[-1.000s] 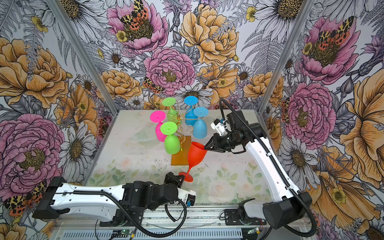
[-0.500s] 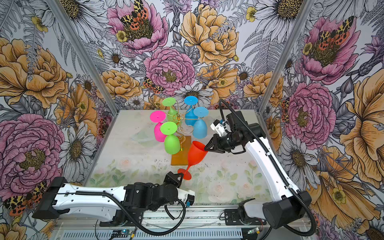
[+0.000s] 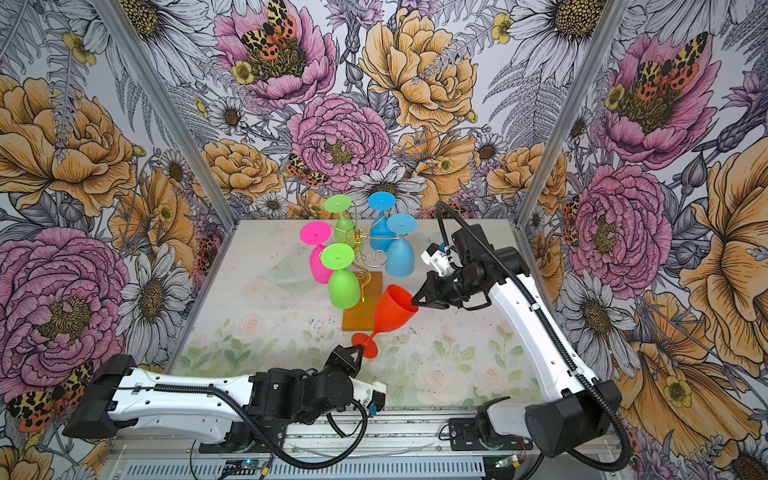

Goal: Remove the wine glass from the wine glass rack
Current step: 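Open the left gripper off the foot and draw it back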

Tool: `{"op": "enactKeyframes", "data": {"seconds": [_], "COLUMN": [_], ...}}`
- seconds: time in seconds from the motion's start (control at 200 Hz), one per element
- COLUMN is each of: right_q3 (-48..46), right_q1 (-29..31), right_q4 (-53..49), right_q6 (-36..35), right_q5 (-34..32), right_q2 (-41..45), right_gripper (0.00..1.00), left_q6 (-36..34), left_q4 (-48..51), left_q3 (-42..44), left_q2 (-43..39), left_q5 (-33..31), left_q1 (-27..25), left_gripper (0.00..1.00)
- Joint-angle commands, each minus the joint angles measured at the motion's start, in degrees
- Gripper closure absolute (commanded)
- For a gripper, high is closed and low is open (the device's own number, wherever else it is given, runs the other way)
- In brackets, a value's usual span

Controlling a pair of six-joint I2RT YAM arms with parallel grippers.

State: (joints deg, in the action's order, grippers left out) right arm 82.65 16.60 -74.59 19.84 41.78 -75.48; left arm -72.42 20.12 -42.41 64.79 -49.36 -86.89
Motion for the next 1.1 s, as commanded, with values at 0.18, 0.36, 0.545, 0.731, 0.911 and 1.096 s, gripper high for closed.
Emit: {"op": "enactKeyframes", "data": {"seconds": [0.18, 0.36, 0.545, 0.731, 0.911, 1.096], "right_q3": [-0.21, 0.12, 0.75, 1.26, 0.98, -0.02], "right_q1": [0.37, 0.29, 0.21, 0.03, -0.27, -1.20], "right_q4": [-1.21, -1.33, -1.26, -1.22, -1.10, -1.17], "right_q6": [-1.77, -1.91, -1.88, -2.61, -2.60, -2.73], "right_q5": [0.15, -1.82, -5.25, -10.21, -16.96, -22.45], "right_q2": [-0.11, -0.21, 0.05, 0.82, 1.84, 2.31], "right_gripper": [1.00, 1.00, 1.00, 1.00, 1.00, 1.00], "left_q6": [-0.06, 0.82, 4.28, 12.24, 21.20, 29.38], "left_q4": [-3.45, -3.24, -3.20, -2.72, -2.37, 0.84], "left_q3": [1.27, 2.07, 1.91, 0.53, 0.13, -0.81], "left_q2": [-2.12, -2.63, -2.75, -3.51, -5.83, -8.62], "left_q5": [-1.61, -1.22, -0.91, -0.14, -0.61, -2.37], "left_q1": [-0.77, -1.39, -2.57, -3.68, -4.40, -4.19], "left_gripper": [0.82, 0.73, 0.56, 0.37, 0.20, 0.07]}}
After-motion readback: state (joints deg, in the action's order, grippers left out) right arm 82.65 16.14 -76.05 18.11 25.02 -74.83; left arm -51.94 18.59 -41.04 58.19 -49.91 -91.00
